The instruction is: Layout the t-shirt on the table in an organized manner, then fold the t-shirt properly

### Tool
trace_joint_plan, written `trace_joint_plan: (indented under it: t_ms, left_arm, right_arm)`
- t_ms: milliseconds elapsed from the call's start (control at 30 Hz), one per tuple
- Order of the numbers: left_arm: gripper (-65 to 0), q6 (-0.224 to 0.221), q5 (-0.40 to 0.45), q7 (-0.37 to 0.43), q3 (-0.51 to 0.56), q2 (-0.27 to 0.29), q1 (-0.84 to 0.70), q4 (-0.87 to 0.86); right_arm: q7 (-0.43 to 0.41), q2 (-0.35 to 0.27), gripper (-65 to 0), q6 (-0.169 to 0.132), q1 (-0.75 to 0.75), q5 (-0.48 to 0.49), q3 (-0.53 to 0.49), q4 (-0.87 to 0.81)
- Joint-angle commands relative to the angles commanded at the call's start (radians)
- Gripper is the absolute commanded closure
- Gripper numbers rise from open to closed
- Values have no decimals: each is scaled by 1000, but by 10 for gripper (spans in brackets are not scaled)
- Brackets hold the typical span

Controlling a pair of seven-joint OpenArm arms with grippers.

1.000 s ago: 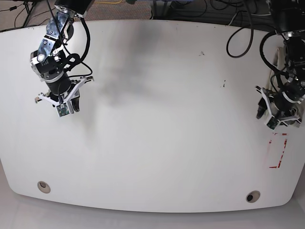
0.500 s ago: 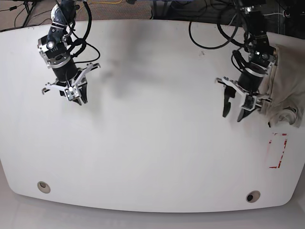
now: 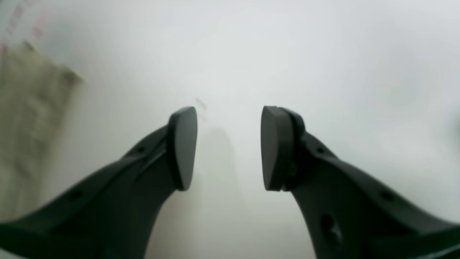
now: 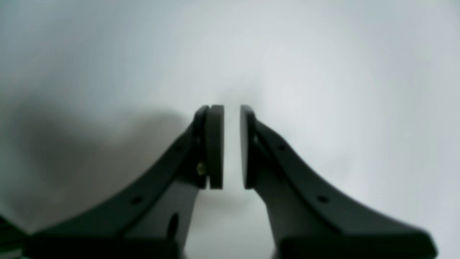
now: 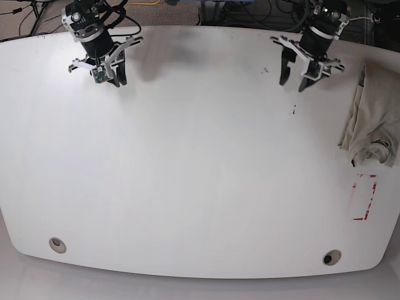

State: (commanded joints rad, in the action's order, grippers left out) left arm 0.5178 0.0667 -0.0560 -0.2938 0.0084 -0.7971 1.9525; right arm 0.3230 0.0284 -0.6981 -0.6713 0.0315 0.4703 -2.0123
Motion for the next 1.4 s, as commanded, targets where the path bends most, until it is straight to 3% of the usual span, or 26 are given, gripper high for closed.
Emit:
trace_joint_plan:
  t_ms: [367,667,1033,1167,1400]
  left_arm:
    - [-263,0,-8,0,-3,-55,-276,14]
    - [-263,0,-140,0,0,-98,-385,-91]
    - [-263,0,-147,0,31,-109,-229,-442]
    - [-263,0,-146,0,43,-123,-149,-577]
    - [-263,-6,-146,0,137,-155,-11,-812]
  right_arm:
    - [-2,-2,-71,0,-253,137,0,-5]
    - [-2,5,-71,0,-425,150,-8,21]
    - [-2,11,-71,0,-376,133,-11,256]
    - [-5,3,-71,0,-310,58,-11,364]
    - [-112,5,-71,0,-193,-49,-44,621]
